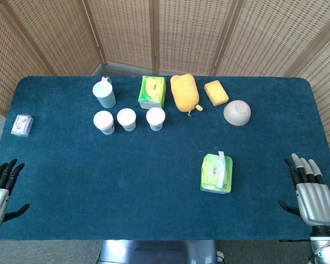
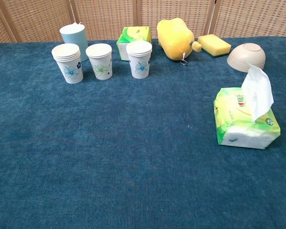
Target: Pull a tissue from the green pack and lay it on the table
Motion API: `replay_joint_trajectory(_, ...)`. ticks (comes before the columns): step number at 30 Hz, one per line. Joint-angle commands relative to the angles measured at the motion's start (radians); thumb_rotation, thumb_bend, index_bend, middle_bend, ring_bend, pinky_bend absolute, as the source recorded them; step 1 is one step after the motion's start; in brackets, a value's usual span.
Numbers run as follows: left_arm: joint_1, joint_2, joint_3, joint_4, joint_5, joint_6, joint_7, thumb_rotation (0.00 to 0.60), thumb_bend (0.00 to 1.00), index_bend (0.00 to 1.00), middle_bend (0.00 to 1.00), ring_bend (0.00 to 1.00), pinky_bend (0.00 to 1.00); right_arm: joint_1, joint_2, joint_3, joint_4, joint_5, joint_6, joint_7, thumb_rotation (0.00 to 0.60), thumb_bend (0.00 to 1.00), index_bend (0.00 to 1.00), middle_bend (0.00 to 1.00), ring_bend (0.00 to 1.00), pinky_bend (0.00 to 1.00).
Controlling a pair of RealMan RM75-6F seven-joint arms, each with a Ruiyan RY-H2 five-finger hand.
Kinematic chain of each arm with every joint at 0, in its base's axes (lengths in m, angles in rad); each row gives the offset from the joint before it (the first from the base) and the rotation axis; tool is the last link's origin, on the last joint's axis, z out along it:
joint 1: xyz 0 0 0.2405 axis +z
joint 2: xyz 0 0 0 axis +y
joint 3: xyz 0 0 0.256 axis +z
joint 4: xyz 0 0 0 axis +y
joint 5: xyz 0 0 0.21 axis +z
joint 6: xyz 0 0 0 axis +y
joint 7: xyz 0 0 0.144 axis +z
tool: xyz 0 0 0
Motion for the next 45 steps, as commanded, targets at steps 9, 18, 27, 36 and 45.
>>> replay_joint_trajectory(9,0.000,0.001,0.000,-0.005,0.005,0.002,-0.004,0.600,0.00,0.00,0.00,0.00,0.00,0.040,-0.022,0.001,0.022,-0.059,-0.042,0.126,0.600,0.00,0.00,0.00,0.00,0.00)
replay_joint_trajectory(18,-0.003,-0.001,0.003,-0.007,0.006,-0.006,-0.004,0.600,0.00,0.00,0.00,0.00,0.00,0.162,-0.060,0.042,0.063,-0.079,-0.175,0.168,0.600,0.00,0.00,0.00,0.00,0.01)
replay_joint_trajectory(27,-0.002,0.004,-0.006,-0.006,-0.021,-0.008,-0.012,0.600,0.00,0.00,0.00,0.00,0.00,0.274,-0.092,0.041,0.076,-0.052,-0.341,0.116,0.600,0.00,0.00,0.00,0.00,0.03)
replay_joint_trajectory(36,-0.003,0.013,-0.012,-0.002,-0.033,-0.008,-0.029,0.600,0.00,0.00,0.00,0.00,0.00,0.338,-0.189,0.052,0.148,-0.029,-0.392,0.095,0.600,0.00,0.08,0.11,0.06,0.09)
replay_joint_trajectory(45,-0.001,0.018,-0.015,-0.001,-0.040,-0.005,-0.038,0.600,0.00,0.00,0.00,0.00,0.00,0.354,-0.300,0.057,0.253,-0.050,-0.332,0.137,0.600,0.40,0.61,0.56,0.48,0.33)
